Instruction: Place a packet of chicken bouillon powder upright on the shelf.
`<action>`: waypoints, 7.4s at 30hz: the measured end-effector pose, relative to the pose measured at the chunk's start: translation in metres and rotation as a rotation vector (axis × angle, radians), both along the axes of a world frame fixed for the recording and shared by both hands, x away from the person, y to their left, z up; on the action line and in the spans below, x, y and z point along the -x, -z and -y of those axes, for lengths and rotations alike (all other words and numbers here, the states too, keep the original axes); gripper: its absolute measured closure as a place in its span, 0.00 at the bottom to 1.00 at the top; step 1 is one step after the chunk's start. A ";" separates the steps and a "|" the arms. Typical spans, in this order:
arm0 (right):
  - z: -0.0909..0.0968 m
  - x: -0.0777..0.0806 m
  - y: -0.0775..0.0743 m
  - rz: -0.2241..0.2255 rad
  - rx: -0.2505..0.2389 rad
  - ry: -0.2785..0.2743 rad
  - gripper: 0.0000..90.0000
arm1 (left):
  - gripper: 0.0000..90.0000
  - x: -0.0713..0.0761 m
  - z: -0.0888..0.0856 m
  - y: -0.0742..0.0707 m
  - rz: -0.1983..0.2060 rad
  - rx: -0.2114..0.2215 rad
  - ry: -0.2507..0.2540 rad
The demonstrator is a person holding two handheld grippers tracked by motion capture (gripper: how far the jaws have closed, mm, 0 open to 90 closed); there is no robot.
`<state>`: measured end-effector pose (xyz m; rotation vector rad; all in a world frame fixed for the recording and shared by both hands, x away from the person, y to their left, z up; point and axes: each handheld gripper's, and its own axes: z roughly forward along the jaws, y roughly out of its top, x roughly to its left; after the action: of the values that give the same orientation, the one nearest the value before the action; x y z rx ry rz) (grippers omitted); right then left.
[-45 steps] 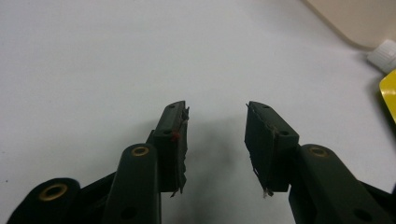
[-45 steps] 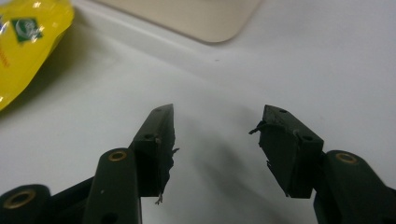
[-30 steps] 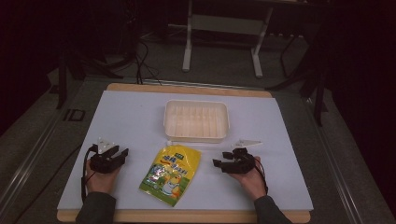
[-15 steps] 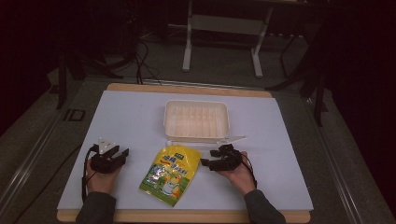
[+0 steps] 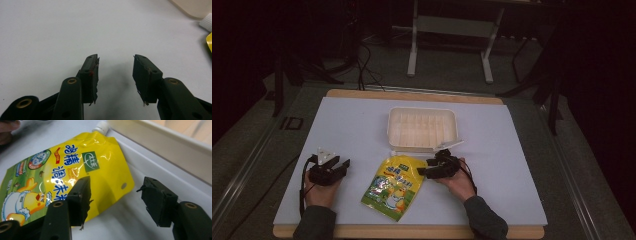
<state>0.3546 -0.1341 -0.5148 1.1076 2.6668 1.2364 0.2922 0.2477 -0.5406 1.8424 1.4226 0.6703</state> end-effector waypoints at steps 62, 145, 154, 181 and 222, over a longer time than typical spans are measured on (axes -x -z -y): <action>-0.038 -0.003 -0.038 -0.132 -0.059 -0.139 1.00 | 0.61 0.000 0.001 0.000 0.003 0.003 0.006; -0.032 0.016 -0.120 0.055 -0.505 -0.118 1.00 | 0.59 0.001 0.001 -0.001 0.018 0.010 0.010; -0.029 0.015 -0.125 0.078 -0.522 -0.090 1.00 | 0.59 0.001 0.001 -0.001 0.017 0.011 0.009; -0.031 0.007 -0.135 0.171 -0.526 0.023 1.00 | 0.59 0.001 0.001 -0.001 0.015 0.012 0.010; -0.061 -0.017 -0.140 0.214 -0.560 0.083 1.00 | 0.59 0.000 0.001 -0.001 0.016 0.024 0.004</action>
<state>0.3717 -0.0731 -0.3749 1.0312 2.1479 2.0219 0.2920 0.2471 -0.5401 1.8169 1.4102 0.6625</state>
